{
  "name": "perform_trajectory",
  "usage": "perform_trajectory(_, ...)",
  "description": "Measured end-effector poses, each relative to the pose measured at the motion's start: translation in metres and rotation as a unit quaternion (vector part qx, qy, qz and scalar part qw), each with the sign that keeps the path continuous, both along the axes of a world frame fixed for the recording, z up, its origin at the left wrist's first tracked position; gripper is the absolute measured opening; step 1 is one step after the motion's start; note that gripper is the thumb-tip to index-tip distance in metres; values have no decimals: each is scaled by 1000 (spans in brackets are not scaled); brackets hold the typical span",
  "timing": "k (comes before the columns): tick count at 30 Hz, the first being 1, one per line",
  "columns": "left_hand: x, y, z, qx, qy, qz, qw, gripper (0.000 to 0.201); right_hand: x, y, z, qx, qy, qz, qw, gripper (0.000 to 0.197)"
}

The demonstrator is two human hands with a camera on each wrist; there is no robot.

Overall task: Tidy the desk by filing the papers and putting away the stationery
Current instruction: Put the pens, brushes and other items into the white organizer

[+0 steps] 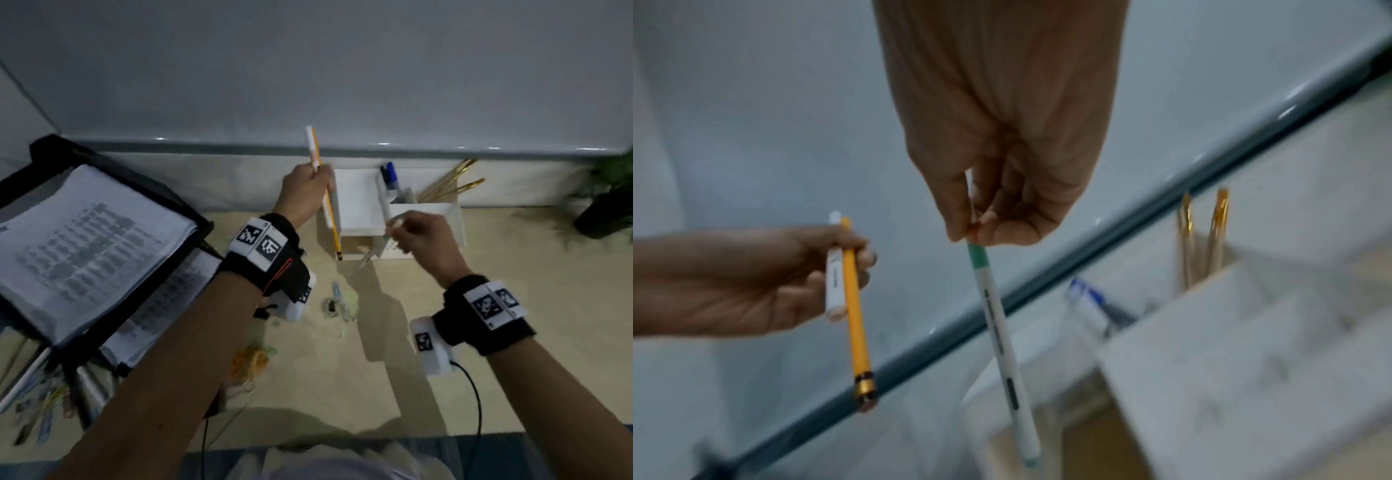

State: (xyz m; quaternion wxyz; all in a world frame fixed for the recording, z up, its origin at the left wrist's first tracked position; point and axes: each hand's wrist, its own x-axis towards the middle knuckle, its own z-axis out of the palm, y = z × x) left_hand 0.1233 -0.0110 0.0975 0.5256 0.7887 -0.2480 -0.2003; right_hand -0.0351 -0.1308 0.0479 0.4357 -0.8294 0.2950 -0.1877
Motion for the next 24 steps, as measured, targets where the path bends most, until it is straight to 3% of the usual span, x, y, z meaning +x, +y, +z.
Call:
perform_trajectory(4, 2, -78, 16, -30, 8, -29, 999, 31, 4, -85, 37, -76, -40, -102, 991, 20)
perform_trajectory(7, 7, -133, 9, -5, -5, -27, 1000, 23, 26, -131, 44, -108, -39, -93, 989, 21)
perform_trajectory(11, 15, -184, -18, 27, 25, -27, 999, 14, 59, -165, 31, -167, 49, -32, 984, 22)
perform_trajectory(13, 21, -200, -33, 83, 7, -44, 996, 14, 74, -172, 14, -192, 99, 13, 976, 21)
perform_trajectory(15, 24, -210, -47, 156, -17, -82, 984, 13, 86, -178, -4, -177, 139, 47, 973, 22)
perform_trajectory(19, 27, -216, -63, 222, -39, -108, 968, 38, 96, -184, -29, -131, 265, 108, 949, 27)
perform_trajectory(23, 30, -206, -67, 253, -61, -137, 956, 28, 100, -180, -43, -106, 310, 161, 931, 28)
perform_trajectory(24, 30, -202, -70, 279, -75, -152, 945, 39, 102, -179, -47, -103, 312, 168, 929, 27)
